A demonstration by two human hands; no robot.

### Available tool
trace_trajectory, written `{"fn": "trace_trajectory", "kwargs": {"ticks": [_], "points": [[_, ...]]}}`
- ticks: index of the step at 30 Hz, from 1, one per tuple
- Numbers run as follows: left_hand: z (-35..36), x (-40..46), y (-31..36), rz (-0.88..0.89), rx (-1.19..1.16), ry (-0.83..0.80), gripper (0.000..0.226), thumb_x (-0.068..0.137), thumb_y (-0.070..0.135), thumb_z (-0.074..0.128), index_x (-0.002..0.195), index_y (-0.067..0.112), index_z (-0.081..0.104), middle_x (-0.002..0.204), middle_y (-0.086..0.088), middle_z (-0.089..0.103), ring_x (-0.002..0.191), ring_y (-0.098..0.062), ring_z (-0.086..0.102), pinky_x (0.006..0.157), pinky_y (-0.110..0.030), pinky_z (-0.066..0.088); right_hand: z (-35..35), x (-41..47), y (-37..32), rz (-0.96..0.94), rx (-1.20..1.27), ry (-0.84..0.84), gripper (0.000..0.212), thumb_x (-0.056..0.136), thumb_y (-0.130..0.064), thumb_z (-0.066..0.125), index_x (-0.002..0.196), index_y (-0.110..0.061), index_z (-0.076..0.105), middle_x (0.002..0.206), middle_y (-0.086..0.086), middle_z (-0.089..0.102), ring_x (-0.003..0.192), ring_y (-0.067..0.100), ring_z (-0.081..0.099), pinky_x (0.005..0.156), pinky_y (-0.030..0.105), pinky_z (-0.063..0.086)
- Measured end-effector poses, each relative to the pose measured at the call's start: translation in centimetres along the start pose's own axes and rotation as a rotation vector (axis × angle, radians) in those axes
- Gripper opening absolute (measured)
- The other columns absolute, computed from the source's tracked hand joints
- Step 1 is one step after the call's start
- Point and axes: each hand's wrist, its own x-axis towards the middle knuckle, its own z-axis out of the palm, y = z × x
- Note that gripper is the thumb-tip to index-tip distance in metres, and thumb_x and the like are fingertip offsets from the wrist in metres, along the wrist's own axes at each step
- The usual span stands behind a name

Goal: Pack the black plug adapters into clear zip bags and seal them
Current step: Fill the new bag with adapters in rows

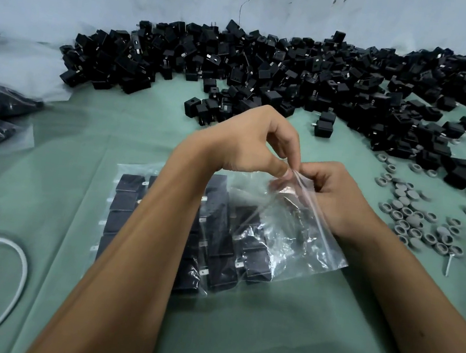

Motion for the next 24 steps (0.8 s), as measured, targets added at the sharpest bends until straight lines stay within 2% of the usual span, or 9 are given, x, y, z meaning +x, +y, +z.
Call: {"fn": "trace_trajectory", "kwargs": {"ticks": [3,7,9,11,14,16,18,21,24], "points": [[0.2,0.1,-0.3,-0.06,0.073,-0.031,0.01,0.079,0.009,0.085,0.084,0.015,0.08,0.093,-0.008,0.075,0.099,-0.024,0.068,0.094,-0.046,0.054,-0.7,0.3,1.6,0.072,-0.102,0.283,0.015,0.094,-0.001,0.07,0.096,-0.012,0.08,0.083,-0.006,0.078,0.075,0.004,0.073,0.072,0.019,0.056],[0.4,0.1,-0.5,-0.122,0.108,-0.062,0.011,0.078,0.01,0.085,0.083,0.018,0.08,0.092,-0.005,0.076,0.101,-0.022,0.067,0.097,-0.045,0.052,-1.9,1.8,3.2,0.149,-0.393,0.465,0.02,0.094,-0.013,0.068,0.107,-0.025,0.076,0.102,-0.01,0.074,0.092,0.002,0.067,0.081,0.012,0.05],[0.4,0.1,-0.4,-0.134,0.108,-0.058,0.011,0.078,0.011,0.086,0.082,0.02,0.08,0.092,-0.003,0.076,0.101,-0.021,0.067,0.098,-0.045,0.052,-3.2,3.2,4.1,0.19,-0.595,0.434,0.032,0.095,-0.018,0.067,0.127,-0.023,0.068,0.125,0.002,0.066,0.114,0.016,0.06,0.096,0.022,0.046],[0.4,0.0,-0.3,-0.14,0.107,-0.054,0.012,0.078,0.012,0.086,0.081,0.022,0.08,0.091,0.0,0.075,0.1,-0.019,0.067,0.097,-0.045,0.053,-4.2,5.0,5.1,0.224,-0.858,0.29,0.05,0.098,-0.023,0.062,0.147,-0.023,0.052,0.151,0.013,0.045,0.138,0.034,0.038,0.116,0.043,0.034],[0.3,0.0,-0.4,-0.145,0.109,-0.053,0.013,0.078,0.013,0.086,0.079,0.024,0.079,0.092,0.0,0.075,0.099,-0.018,0.067,0.097,-0.044,0.053,-5.1,7.9,6.5,0.217,-1.053,0.136,0.059,0.101,-0.023,0.051,0.157,-0.027,0.033,0.169,0.011,0.014,0.15,0.04,0.012,0.123,0.056,0.023],[0.3,0.1,-0.5,-0.138,0.117,-0.059,0.012,0.078,0.013,0.086,0.08,0.023,0.079,0.094,-0.004,0.076,0.099,-0.022,0.067,0.095,-0.045,0.053,-5.4,9.4,6.9,0.244,-1.072,0.098,0.059,0.103,-0.02,0.046,0.159,-0.026,0.031,0.17,0.008,0.016,0.149,0.041,0.019,0.121,0.056,0.027],[0.3,0.1,-0.5,-0.135,0.124,-0.059,0.011,0.078,0.013,0.085,0.081,0.022,0.08,0.095,-0.007,0.076,0.099,-0.026,0.067,0.094,-0.047,0.053,-5.3,10.2,6.9,0.221,-1.079,0.11,0.054,0.102,-0.013,0.046,0.155,-0.022,0.04,0.164,0.008,0.03,0.138,0.041,0.036,0.116,0.05,0.034],[0.2,0.1,-0.5,-0.141,0.128,-0.053,0.012,0.078,0.013,0.086,0.08,0.023,0.08,0.095,-0.011,0.075,0.098,-0.03,0.068,0.093,-0.049,0.054,-4.3,9.7,6.6,0.093,-0.994,0.178,0.04,0.099,-0.006,0.054,0.137,-0.016,0.062,0.139,0.008,0.053,0.121,0.036,0.049,0.107,0.043,0.043],[0.2,0.0,-0.5,-0.14,0.133,-0.048,0.013,0.077,0.012,0.086,0.08,0.023,0.079,0.093,-0.013,0.075,0.097,-0.031,0.068,0.093,-0.048,0.054,-3.7,8.0,5.6,0.089,-0.757,0.226,0.026,0.099,-0.016,0.064,0.123,-0.02,0.073,0.114,-0.001,0.06,0.108,0.02,0.057,0.093,0.028,0.046]]}}
